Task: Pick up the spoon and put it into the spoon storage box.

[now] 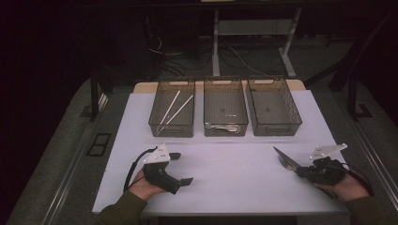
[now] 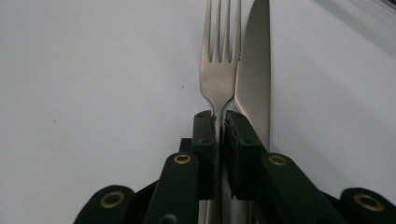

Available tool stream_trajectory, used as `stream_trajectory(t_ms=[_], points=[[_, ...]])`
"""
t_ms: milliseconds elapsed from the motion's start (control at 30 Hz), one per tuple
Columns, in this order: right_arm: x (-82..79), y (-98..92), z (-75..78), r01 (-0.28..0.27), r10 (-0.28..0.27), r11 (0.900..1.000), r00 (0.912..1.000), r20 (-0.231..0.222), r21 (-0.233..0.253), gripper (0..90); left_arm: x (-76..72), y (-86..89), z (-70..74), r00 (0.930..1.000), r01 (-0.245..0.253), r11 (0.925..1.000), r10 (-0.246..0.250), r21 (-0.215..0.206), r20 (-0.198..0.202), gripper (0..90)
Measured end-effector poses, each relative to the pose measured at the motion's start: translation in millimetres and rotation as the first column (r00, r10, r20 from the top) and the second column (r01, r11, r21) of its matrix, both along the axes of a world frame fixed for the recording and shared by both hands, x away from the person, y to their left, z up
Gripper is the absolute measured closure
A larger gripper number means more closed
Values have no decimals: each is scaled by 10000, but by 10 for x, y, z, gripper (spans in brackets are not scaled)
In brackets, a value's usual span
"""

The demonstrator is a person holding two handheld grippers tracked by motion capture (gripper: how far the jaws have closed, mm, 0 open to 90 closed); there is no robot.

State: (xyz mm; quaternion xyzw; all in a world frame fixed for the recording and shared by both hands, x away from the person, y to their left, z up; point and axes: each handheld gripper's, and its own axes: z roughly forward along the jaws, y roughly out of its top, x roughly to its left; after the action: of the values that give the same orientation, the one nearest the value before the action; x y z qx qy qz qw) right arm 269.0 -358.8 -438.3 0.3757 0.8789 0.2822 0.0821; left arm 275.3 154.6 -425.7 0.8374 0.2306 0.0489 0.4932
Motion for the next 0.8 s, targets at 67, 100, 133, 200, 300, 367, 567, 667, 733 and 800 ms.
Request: stream_trajectory(t_ms=[67,100,133,200,300,367,567,667,733,800], points=[[4,3,-2,50,-50,10000,10000,-65,48,848,-2,-2,2,10000,30,10000,-30,48,25,0],[6,4,0,99,-98,9999,9999,-112,68,850,-3,-1,3,10000,33,10000,-33,50,30,0],[7,3,3,167,-165,9998,9997,-198,106,850,-4,0,5,10000,28,10000,-28,34,29,0],[13,-3,1,169,-165,9997,9996,-231,163,852,-2,6,5,10000,11,10000,-11,17,30,0],[20,-18,-1,186,-176,9994,9993,-317,288,855,1,3,5,10000,11,10000,-11,12,14,0],[30,-32,-4,149,-136,9990,9995,-296,432,855,-2,2,6,10000,25,10000,-25,10,16,0],[13,51,53,-55,81,9962,9995,-301,867,855,-1,9,7,10000,8,10000,-8,10,35,0],[14,74,88,-96,109,9953,9999,-130,960,856,1,6,4,10000,-15,10000,15,-12,11,0],[14,73,110,36,-31,9945,10000,-46,1047,856,2,5,4,10000,-13,10000,13,-8,12,0],[17,57,131,82,-87,9921,10000,36,1252,857,0,7,5,10000,3,10000,-3,21,28,0]])
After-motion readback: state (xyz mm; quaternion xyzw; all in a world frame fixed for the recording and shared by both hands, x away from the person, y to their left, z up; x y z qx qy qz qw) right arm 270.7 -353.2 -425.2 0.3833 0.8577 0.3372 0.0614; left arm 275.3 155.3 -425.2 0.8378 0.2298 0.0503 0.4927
